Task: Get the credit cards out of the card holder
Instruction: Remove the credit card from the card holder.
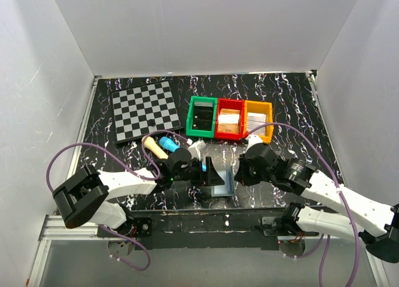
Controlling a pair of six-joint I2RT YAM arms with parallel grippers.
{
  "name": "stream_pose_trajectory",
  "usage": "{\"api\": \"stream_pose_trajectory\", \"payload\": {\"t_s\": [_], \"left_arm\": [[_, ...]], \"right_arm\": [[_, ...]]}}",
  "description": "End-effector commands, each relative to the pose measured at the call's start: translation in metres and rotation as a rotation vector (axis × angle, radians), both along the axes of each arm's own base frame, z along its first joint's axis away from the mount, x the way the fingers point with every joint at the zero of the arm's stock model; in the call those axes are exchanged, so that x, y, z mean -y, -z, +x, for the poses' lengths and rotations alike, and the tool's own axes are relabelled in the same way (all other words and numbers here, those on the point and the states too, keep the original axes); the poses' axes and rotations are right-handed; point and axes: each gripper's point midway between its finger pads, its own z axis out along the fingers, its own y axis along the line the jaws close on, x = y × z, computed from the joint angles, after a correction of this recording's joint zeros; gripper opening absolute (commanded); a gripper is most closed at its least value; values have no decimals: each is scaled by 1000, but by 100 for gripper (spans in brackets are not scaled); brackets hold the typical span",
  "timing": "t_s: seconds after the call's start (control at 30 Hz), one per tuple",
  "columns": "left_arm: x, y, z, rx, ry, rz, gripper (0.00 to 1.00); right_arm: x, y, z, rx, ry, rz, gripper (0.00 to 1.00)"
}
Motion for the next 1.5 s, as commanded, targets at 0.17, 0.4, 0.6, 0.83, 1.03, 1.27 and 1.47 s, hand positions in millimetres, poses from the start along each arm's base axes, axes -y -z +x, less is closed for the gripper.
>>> {"api": "stream_pose_trajectory", "payload": {"t_s": [0.17,0.4,0.6,0.83,1.03,1.27,1.47], "left_arm": [[18,-15,3,24,40,-75,64],[20,-9,4,10,35,-56,63],[4,13,7,-23,-29,42,65],[10,18,7,-40,-18,30,66],[12,14,8,-15,-3,27,65],[3,3,4,13,-13,10,65],[-8,-8,3,55,-30,13,65]], "right_arm": [[-13,3,-2,-17,-35,36,1],[-6,15,-7,-47,-20,2,1],[13,39,-14,-100,76,-33,1],[34,67,-24,-173,212,-51,1],[48,77,-24,-190,283,-109,1],[57,83,-16,-200,328,-195,1],[61,84,1,-193,373,-184,1]]}}
